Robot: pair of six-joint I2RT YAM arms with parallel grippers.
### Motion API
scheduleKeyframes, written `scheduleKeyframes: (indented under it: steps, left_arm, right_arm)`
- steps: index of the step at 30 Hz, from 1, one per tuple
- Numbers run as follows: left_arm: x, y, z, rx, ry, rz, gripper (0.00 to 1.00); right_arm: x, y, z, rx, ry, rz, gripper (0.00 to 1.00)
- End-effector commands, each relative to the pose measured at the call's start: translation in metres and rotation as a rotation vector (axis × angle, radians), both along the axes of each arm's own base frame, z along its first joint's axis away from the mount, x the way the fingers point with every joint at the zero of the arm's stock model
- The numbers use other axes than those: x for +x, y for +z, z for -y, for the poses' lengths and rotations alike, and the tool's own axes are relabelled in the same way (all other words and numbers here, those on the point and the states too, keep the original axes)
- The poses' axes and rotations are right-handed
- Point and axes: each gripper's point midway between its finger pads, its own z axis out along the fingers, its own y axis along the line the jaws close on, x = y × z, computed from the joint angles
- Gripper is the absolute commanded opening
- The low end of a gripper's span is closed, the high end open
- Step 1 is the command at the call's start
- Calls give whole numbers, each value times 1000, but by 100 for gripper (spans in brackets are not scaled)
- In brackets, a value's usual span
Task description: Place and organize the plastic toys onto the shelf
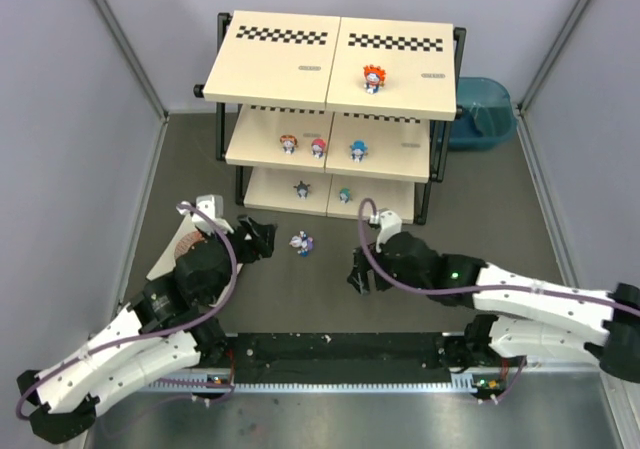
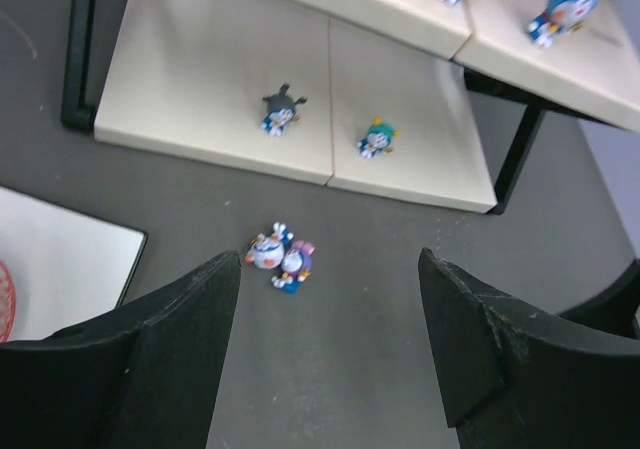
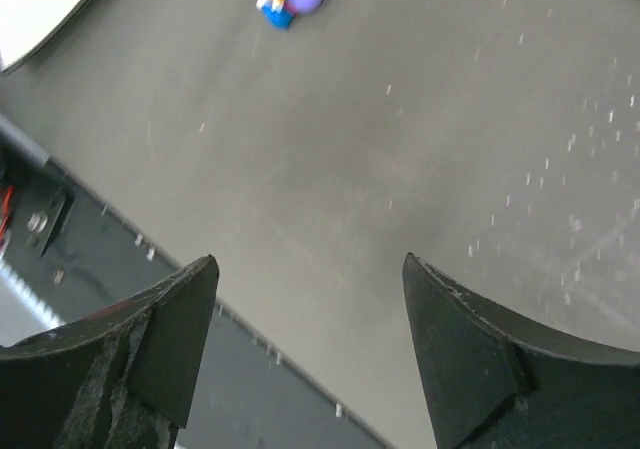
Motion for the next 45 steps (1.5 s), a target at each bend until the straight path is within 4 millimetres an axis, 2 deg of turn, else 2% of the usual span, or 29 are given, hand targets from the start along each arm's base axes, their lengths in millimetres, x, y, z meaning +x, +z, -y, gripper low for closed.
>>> scheduleKeyframes:
  steps: [1,2,3,6,7,8,9,10,12,13,15,24,29,38,45]
  left_arm:
    - [-1,-19,-14,-10,67,-29,77]
    - [-3,-18,-17,-20,69,-21,77]
    - [-3,-22,-19,-13,75,-24,78]
    - [-6,-28,-27,-14,92,-22,78]
    - [-7,-29,-28,-16,92,-22,78]
    - [-8,-30,-30,-20,93,-17,78]
    - [-10,-34,-32,-17,96,-24,78]
    - [-10,-35,-34,-16,103,-26,78]
    - [-13,-40,-37,-19,109,-35,79]
    - [-14,-41,-37,-24,104,-36,79]
    - [-15,-44,-38,-35,103,-35,79]
    - [-18,-50,-36,-57,90,-43,79]
    - [-18,-52,-33,-62,82,-47,79]
    - [-19,-53,-35,-68,86,-48,79]
    - [-21,-57,-38,-71,90,-52,79]
  right_arm:
    - [56,27,-49,115,-108,197,72]
    - [62,28,-58,126,-116,210,70]
    - [71,21,-72,118,-122,214,66]
    - [86,15,-94,142,-120,204,64]
    - [88,5,-108,164,-97,174,63]
    - [93,0,-112,169,-95,161,63]
    - [97,3,-121,183,-89,161,63]
    - [99,-10,-128,162,-76,145,63]
    - [105,-7,-140,172,-69,147,64]
    - [106,-17,-145,158,-62,135,64]
    - [112,-19,-150,157,-71,133,64]
    - [131,-50,-146,112,-148,82,57]
    - [137,-60,-148,109,-154,62,54]
    - [137,-73,-158,100,-129,32,53]
    - [135,-81,-154,84,-143,7,48]
